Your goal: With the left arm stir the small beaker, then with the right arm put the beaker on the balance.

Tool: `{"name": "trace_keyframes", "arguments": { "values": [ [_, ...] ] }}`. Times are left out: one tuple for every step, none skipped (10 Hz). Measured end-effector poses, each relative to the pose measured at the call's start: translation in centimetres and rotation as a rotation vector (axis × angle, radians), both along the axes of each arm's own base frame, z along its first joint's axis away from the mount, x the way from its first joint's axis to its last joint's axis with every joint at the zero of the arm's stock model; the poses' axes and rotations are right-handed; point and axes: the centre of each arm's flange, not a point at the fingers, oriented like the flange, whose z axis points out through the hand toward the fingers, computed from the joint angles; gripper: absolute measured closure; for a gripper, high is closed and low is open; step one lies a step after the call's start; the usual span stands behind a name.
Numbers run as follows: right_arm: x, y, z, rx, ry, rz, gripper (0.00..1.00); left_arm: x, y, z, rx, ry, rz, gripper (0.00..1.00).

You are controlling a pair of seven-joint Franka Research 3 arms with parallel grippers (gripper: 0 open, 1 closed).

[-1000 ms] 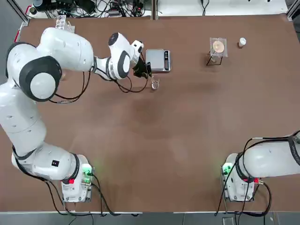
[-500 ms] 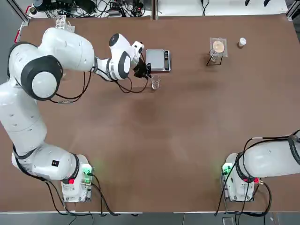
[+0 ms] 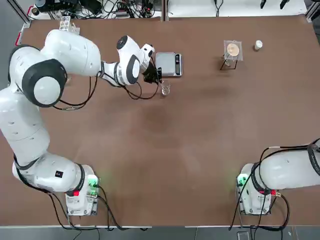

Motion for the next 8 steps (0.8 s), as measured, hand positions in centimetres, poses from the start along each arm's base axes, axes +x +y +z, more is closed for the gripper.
{"name": "trace_keyframes", "arguments": {
  "values": [
    [-0.04,-0.30,-0.04,0.000,0.005,0.008,0.00,0.02,0.02,0.01,0.000,0.000,0.000,0.77],
    [-0.06,-0.48,-0.04,0.000,0.006,0.009,0.00,0.06,0.05,0.02,0.000,0.000,0.001,0.77],
    [-0.07,-0.48,-0.03,0.001,0.006,0.010,0.00,0.13,0.11,0.04,-0.001,-0.001,0.003,0.77],
    [-0.08,-0.45,-0.01,0.002,0.006,0.011,0.00,0.16,0.13,0.04,-0.001,-0.001,0.003,0.78],
    [-0.10,-0.40,-0.01,0.005,0.007,0.012,0.00,0.15,0.12,0.04,-0.001,-0.001,0.003,0.79],
    [-0.14,-0.32,-0.01,0.010,0.009,0.013,0.00,0.15,0.11,0.05,-0.001,-0.001,0.003,0.80],
    [-0.16,-0.27,0.01,0.014,0.010,0.013,0.00,0.15,0.10,0.06,-0.001,-0.001,0.003,0.82],
    [-0.18,-0.23,0.03,0.016,0.009,0.013,0.00,0.12,0.06,0.07,-0.001,-0.001,0.002,0.84]
  ]
}}
